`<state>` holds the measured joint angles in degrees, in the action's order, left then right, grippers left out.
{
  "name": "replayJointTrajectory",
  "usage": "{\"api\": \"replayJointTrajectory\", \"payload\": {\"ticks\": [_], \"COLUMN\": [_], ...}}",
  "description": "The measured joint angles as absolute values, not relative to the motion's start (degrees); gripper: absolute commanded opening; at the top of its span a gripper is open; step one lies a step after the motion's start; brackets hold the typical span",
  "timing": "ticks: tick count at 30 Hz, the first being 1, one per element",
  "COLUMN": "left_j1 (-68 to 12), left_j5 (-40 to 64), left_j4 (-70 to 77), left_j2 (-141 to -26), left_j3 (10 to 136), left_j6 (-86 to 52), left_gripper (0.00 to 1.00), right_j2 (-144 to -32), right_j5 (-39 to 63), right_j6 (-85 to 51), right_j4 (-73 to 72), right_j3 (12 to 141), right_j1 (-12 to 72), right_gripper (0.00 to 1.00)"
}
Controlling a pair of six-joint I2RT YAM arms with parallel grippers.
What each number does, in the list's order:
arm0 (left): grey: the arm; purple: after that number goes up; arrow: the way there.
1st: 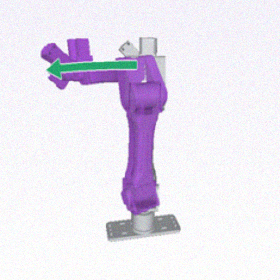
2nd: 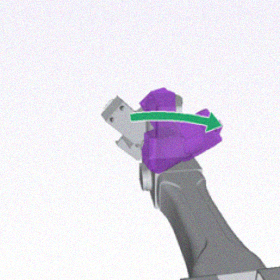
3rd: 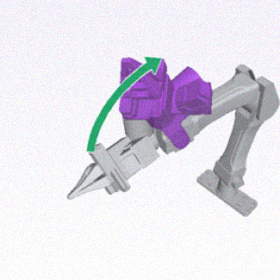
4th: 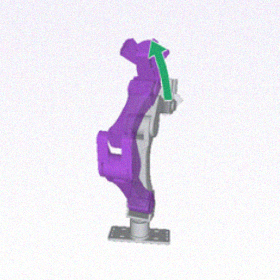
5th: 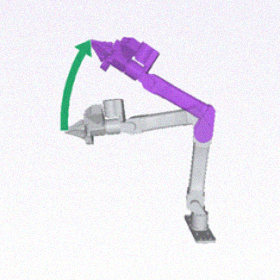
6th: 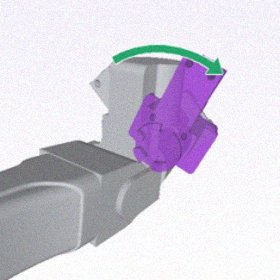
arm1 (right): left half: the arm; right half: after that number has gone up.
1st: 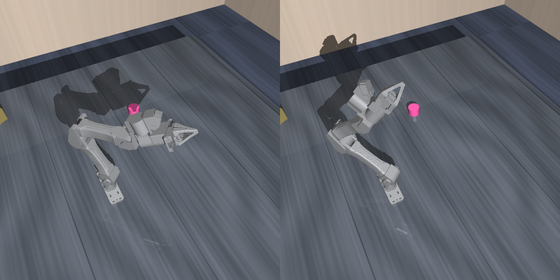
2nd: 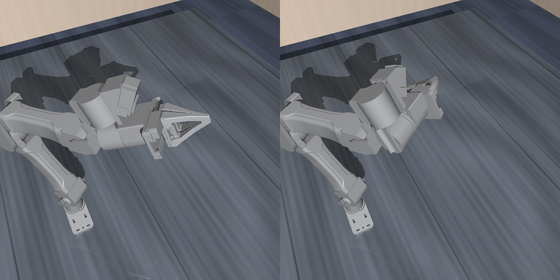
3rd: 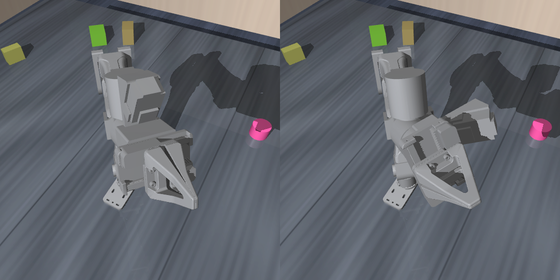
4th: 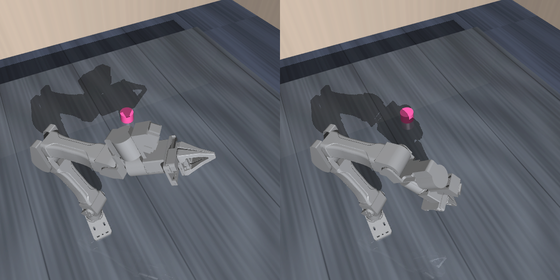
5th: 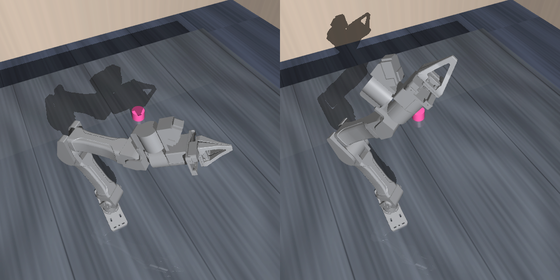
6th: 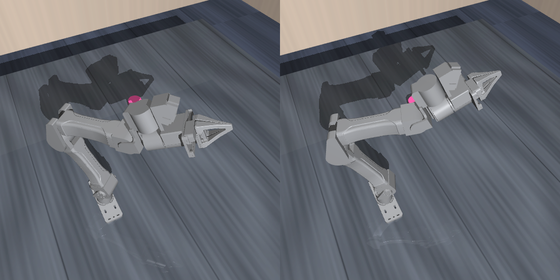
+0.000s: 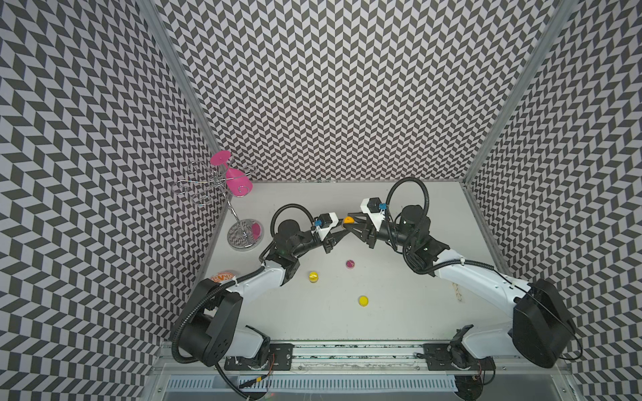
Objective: Close the paint jar lid
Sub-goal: Screw the lid onto the paint jar.
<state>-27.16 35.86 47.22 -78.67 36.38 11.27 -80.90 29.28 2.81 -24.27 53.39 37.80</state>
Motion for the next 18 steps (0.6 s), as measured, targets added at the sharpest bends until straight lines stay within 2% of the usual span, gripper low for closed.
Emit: {"api": "replayJointTrajectory", "payload": {"ticks": [5, 18], "left_j1": [-28.29, -30.20], "left_j5": [25.02, 3.79], "left_j4": [48.47, 51.40], "left_j2": [-74.56, -70.96], "left_j3": [32.36, 28.75], "left_j6": [13.98, 20.99], "left_gripper": [0.25, 0.25], "right_j2": [-83.02, -90.63], "right_j5": [20.73, -1.98], "right_j6": [-2.90, -19.35], "right_j4": [-26.41, -22.06], "right_j3": [54.63, 65.01], "right_j1": [42.11, 51.22], "right_gripper": [0.00, 0.00]}}
